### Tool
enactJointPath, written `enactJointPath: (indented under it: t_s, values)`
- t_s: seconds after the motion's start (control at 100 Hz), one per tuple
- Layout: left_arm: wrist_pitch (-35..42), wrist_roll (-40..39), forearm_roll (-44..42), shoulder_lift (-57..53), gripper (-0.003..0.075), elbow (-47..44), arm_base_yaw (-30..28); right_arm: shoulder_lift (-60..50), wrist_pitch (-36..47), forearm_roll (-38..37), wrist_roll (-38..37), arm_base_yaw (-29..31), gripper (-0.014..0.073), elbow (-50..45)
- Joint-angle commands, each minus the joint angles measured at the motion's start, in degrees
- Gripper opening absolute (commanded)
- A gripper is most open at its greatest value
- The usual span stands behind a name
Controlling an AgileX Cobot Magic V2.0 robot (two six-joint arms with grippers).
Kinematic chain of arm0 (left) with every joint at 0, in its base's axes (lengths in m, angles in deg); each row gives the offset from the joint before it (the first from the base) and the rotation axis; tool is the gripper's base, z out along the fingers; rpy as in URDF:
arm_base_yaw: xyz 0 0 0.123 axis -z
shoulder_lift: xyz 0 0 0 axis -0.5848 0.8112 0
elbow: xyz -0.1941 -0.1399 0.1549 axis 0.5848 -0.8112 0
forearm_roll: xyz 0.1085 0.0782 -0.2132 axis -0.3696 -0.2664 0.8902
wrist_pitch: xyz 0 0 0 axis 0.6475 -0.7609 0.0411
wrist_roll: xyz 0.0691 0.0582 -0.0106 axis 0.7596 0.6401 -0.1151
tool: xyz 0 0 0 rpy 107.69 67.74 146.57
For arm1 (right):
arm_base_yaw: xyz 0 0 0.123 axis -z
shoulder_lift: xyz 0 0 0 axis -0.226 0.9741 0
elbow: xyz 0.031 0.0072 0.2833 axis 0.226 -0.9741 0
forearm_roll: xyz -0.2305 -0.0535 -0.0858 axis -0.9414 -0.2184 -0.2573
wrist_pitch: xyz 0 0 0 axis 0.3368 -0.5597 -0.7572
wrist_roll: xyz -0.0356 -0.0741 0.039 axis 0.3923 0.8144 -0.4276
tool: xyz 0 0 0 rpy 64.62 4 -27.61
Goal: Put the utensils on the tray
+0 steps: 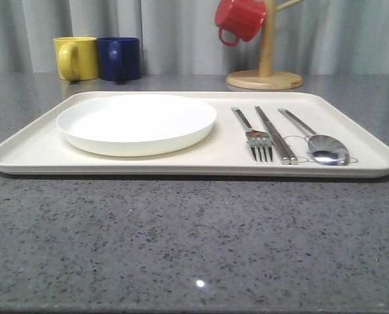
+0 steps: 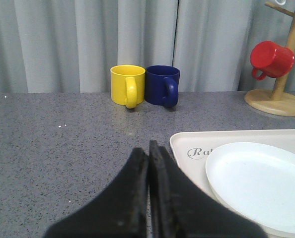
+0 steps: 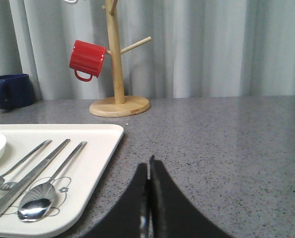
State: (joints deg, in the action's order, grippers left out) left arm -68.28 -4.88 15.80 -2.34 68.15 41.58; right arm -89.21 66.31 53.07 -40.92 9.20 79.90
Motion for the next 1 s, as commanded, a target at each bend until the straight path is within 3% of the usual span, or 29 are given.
enactJointPath:
  t_s: [0.0, 0.54, 0.76, 0.99]
  values:
    - [4.47, -0.34, 0.46, 0.57, -0.0018, 1.52, -0.17, -1.13, 4.99, -0.23, 0.44, 0.28, -0.0068, 1.04]
    - [7.74, -0.89, -2.79, -0.07, -0.0018, -0.66, -0.04, -1.13, 4.99, -0.23, 0.44, 0.28, -0.0068, 1.04]
    - [7.84, -20.12, -21.58, -5.24, -0.0018, -5.07, -0.04, -1.13, 4.99, -0.23, 0.44, 0.28, -0.0068, 1.04]
    - [8.19, -20.74, -24.06, -13.2, -0.0018, -12.22, -0.15, -1.13, 4.99, -0.23, 0.44, 0.28, -0.0068, 1.04]
